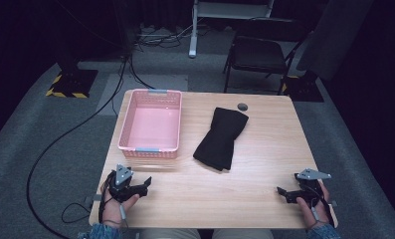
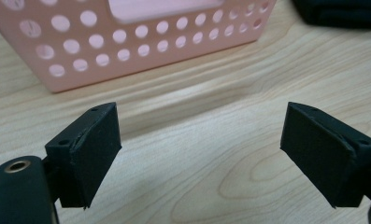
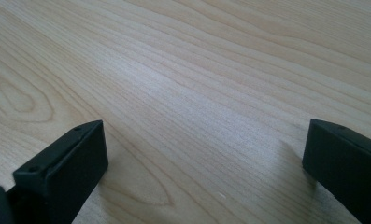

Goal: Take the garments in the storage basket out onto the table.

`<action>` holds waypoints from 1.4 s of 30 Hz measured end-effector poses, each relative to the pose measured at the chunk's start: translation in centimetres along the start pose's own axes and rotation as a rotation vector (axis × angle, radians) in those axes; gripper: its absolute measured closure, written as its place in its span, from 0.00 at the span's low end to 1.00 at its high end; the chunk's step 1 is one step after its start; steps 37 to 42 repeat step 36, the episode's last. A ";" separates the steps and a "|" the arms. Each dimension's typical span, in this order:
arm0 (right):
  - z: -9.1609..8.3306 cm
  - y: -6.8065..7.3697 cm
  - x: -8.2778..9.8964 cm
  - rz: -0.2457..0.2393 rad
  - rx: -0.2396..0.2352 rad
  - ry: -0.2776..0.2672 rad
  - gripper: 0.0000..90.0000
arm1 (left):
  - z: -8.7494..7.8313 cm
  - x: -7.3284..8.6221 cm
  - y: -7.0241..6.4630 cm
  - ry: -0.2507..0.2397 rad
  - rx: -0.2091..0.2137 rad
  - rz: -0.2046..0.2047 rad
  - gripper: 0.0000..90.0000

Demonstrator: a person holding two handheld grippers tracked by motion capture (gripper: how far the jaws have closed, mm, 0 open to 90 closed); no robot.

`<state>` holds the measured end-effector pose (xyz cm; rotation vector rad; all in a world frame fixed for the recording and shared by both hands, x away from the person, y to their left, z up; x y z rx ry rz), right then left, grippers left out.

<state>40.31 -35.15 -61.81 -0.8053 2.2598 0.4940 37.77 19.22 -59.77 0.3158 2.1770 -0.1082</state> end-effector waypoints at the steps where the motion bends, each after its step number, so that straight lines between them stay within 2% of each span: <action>1: 0.0 0.0 0.0 0.000 0.000 0.000 0.00 | 0.0 0.2 0.1 0.008 -0.001 0.001 0.13; 9: 0.0 0.0 0.0 0.000 0.000 0.000 0.00 | 0.3 1.3 0.5 0.068 -0.024 -0.014 0.13; 11: 0.0 0.0 0.0 0.000 0.000 0.000 0.00 | 0.3 1.5 0.7 0.083 -0.036 -0.011 0.13; 15: 0.0 0.0 0.0 0.000 0.000 0.000 0.00 | 0.5 2.3 0.9 0.154 -0.055 0.002 0.13; 19: 0.0 0.0 0.0 0.000 0.000 0.000 0.00 | 0.5 2.5 1.0 0.174 -0.084 0.017 0.08; 24: 0.0 0.0 0.0 0.000 0.000 0.000 0.00 | 0.6 2.6 1.2 0.189 -0.105 -0.001 0.02; 42: 0.0 0.0 0.0 0.000 0.000 0.000 0.00 | 0.7 2.6 1.1 0.192 -0.099 0.004 0.00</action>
Point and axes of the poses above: each handheld gripper's, and its own axes: z roughly forward along the jaws, x roughly out of its underside, y roughly to its left, the point moved 9 cm from there along z, roughly forward along the jaws, and after that the axes turned 10 degrees about -x, right-handed, at the moved point
